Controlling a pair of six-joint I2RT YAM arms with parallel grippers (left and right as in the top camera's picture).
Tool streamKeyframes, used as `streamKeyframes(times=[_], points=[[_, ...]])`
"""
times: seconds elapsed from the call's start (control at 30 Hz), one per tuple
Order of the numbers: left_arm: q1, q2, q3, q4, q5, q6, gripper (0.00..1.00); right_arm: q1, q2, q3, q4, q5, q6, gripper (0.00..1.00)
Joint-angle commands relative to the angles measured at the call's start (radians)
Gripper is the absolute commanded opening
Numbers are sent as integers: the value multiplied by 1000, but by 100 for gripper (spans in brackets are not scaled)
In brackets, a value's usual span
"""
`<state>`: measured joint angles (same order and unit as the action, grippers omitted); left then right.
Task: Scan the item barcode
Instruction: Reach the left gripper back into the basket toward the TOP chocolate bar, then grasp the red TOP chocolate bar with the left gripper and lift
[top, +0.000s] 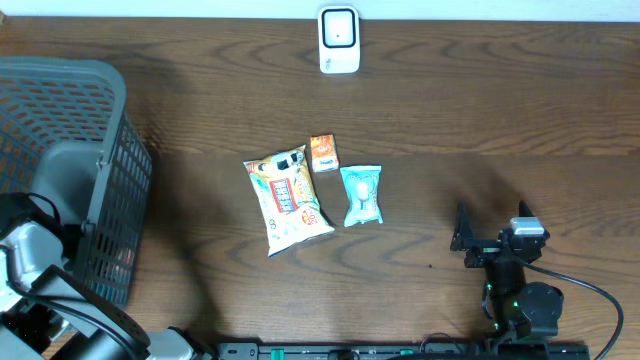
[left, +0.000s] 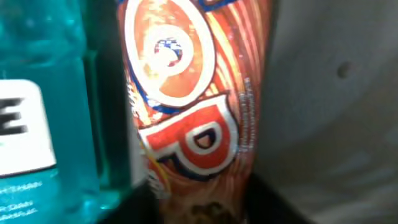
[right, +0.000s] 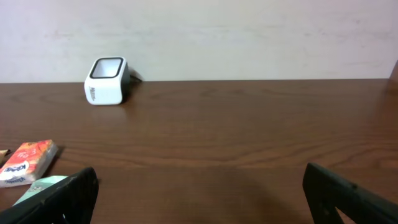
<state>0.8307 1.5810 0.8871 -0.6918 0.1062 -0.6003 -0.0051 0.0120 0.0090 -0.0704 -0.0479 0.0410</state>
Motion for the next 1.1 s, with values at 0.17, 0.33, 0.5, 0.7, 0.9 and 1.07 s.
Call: streamKeyframes(times=[0.17,0.33,0.5,0.7,0.9,1.07], points=[[0,30,-40,-29,98,-32,7,7,-5,-3,-2,5,-5,99],[0,30,-40,-42,159,-32,7,7,-5,-3,-2,5,-5,99],[0,27,-40,-57,175,-32,7,7,-5,-3,-2,5,-5,99],[0,9,-40,-62,179,-24,7,7,-5,-3,-2,5,-5,99],[0,-55,-38,-66,261,-25,7,7,-5,-3,-2,5,-5,99],[-1,-180,-36,-66,314,-25,7,7,-5,-3,-2,5,-5,99]])
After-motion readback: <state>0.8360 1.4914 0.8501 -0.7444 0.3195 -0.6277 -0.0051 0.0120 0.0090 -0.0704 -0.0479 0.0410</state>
